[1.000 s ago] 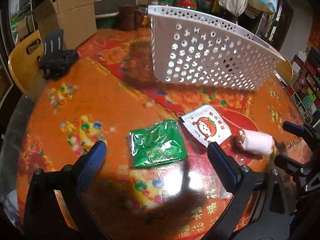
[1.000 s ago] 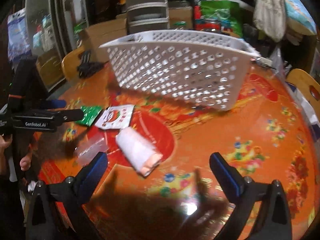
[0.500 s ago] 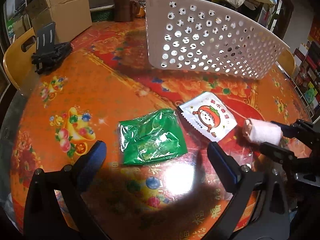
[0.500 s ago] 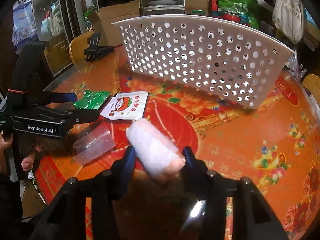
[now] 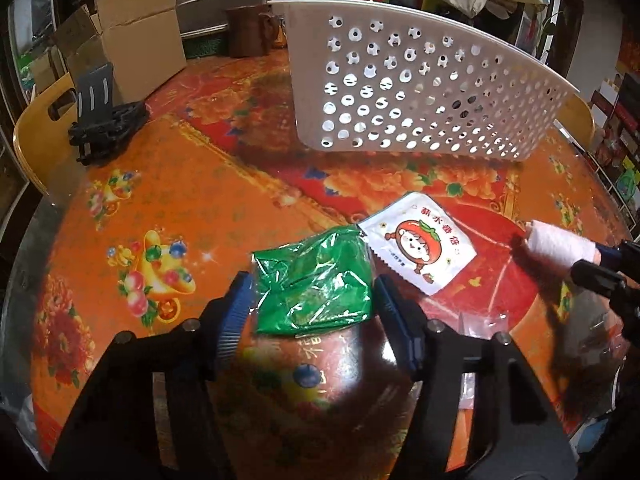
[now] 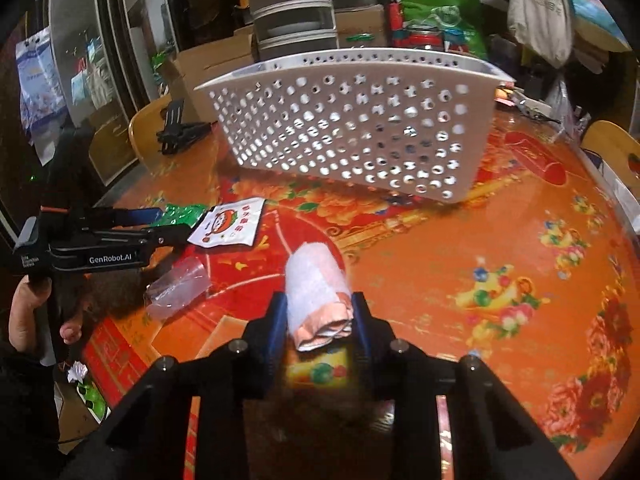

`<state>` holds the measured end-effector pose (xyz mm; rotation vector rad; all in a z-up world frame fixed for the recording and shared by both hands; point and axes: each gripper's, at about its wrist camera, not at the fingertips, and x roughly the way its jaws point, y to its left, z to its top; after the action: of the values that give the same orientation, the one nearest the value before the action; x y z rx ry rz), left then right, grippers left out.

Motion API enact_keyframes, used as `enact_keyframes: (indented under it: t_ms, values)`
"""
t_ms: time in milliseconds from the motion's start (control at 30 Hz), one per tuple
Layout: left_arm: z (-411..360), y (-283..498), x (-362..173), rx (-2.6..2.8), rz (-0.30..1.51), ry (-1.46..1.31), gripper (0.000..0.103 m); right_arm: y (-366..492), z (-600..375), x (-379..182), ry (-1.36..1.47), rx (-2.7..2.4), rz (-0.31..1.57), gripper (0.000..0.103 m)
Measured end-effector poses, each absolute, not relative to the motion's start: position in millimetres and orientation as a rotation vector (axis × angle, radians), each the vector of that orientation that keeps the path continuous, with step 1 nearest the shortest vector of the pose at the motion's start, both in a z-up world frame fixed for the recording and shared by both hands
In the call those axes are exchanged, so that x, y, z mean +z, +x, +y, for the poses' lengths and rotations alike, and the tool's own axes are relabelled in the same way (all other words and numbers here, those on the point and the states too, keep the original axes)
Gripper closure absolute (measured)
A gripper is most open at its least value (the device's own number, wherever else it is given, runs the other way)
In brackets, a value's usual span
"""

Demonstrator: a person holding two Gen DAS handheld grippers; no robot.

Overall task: Organize soft objects
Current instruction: 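Grasp the green plastic packet with the left gripper while the right lifts the pink roll, then carry both items over the basket and open the left gripper to drop the green packet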

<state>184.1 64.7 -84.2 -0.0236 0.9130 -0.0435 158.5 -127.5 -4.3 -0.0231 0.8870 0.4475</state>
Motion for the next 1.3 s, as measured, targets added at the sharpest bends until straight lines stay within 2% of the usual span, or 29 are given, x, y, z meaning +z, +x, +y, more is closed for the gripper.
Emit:
enact_keyframes:
  t_ms: [767, 1300]
  values:
    - [73.3, 149.8, -41.8, -0.076, 0.784, -0.04, 0.045, 142.9, -135.6, 28.4, -0.067, 0.401, 0.79, 0.074]
    - [69.7, 140.2, 28.7, -0.101, 0.674, -0.016, 0.045, 148.6, -160.0, 88.5, -0.036, 0.358, 0.685, 0.074]
